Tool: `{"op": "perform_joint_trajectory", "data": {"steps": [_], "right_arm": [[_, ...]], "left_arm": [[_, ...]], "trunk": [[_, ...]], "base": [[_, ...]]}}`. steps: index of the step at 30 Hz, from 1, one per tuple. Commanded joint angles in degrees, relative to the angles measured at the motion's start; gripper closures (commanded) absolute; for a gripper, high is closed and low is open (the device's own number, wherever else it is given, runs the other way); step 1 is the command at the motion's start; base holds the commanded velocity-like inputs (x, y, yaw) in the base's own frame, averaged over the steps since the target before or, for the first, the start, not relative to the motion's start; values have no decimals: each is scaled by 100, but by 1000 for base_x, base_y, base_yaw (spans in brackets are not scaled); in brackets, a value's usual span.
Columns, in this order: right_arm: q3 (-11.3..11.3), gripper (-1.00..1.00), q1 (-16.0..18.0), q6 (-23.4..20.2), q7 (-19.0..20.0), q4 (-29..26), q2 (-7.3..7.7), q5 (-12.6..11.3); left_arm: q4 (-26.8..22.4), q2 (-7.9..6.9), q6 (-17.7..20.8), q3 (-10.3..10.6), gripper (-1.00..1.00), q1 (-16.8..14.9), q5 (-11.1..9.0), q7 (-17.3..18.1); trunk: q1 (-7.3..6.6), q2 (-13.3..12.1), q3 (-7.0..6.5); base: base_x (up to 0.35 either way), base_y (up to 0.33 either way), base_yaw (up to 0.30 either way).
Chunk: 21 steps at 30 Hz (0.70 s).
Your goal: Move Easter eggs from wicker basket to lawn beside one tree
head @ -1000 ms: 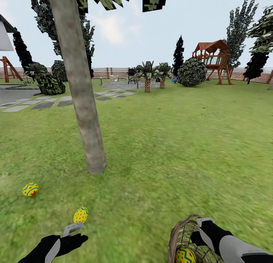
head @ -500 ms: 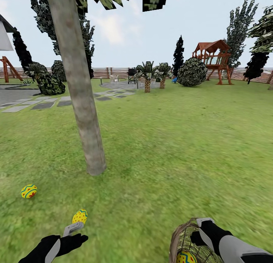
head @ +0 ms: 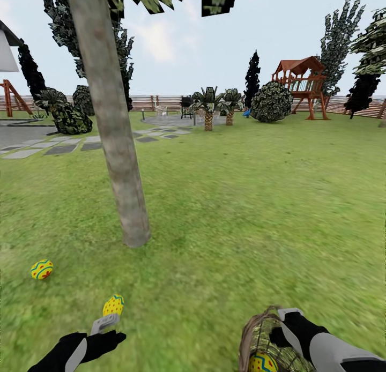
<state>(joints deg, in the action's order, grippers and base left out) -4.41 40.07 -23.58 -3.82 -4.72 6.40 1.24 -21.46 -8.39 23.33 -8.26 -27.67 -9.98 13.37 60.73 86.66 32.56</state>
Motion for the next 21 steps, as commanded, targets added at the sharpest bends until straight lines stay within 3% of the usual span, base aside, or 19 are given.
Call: {"op": "perform_joint_trajectory", "data": {"steps": [1,13,21], "right_arm": [[-42,-100,1,-42,-2,-12,1,13],[-44,-100,1,-42,-2,-12,1,18],[-42,-100,1,-33,-5,-12,1,22]], "left_arm": [[-8,7,50,-36,-100,-2,-24,16],[-2,123,-41,-22,-100,-2,12,9],[1,161,-131,-4,-100,-2,30,-5]], "trunk": [[-2,3,6],[-2,3,6],[-2,3,6]], "base": [[-219,0,0],[-326,-14,0],[-222,-260,217]]}}
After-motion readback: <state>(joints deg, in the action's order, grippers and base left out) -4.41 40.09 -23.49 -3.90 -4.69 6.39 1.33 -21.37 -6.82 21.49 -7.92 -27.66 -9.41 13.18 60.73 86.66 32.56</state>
